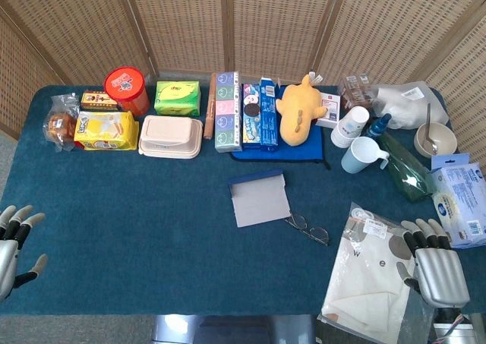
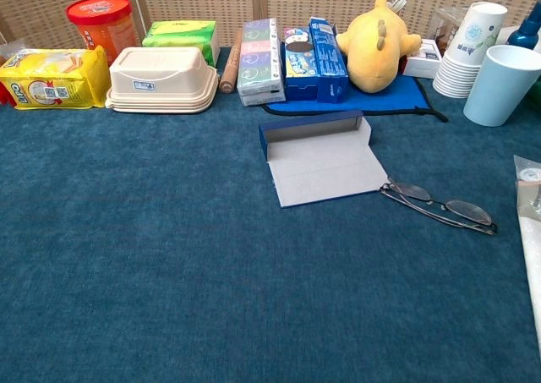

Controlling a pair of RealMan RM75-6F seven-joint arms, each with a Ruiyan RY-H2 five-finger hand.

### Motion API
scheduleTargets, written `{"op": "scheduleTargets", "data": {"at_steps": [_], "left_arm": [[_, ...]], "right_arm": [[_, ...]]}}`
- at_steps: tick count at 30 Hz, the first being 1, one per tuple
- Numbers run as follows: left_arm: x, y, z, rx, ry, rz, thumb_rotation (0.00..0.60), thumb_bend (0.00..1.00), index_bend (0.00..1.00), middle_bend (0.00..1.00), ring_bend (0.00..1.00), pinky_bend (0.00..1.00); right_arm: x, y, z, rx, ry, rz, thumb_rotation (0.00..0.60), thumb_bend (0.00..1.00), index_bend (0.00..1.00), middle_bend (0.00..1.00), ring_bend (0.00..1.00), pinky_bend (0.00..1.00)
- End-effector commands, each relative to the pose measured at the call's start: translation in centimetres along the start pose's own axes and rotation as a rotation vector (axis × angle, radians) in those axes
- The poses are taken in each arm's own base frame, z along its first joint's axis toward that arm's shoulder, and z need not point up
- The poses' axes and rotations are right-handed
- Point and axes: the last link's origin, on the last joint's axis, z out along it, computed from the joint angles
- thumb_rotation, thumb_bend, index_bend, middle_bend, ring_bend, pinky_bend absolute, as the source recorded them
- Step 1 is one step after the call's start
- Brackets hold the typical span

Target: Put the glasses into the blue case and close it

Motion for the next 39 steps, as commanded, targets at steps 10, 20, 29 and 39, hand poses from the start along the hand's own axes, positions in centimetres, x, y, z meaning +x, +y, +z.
{"op": "scheduleTargets", "data": {"at_steps": [10,20,29,39], "left_arm": [[-0.3,0.1,-0.2,-0.023,-0.014,-0.011,0.6,0.28,0.18,0.12,0.03,0.0],[1.1,0.3,-0.1,-0.05,0.022,-0.036,0.6,0.28,0.18,0.12,0.03,0.0],[1.5,0.2,0.9,-0.065,0.017,-0.045,0.6,0.28,0.18,0.11,0.03,0.0],[1.7,-0.5,1.9,-0.065,0.019,-0.041,0.6,0.28,0.18,0.11,0.03,0.0]], "right_arm": [[-0.5,-0.3,-0.6,0.01,-0.026,-0.006,0.6,0.28,0.3,0.24,0.15,0.13],[-0.2,-2.3,-0.1,0.109,-0.026,0.014,0.6,0.28,0.29,0.23,0.16,0.13],[-1.4,-6.9,2.4,0.219,-0.088,0.014,0.6,0.26,0.27,0.22,0.16,0.13],[-3.6,-11.6,5.6,0.288,-0.123,0.004,0.6,0.26,0.26,0.19,0.11,0.1]]}}
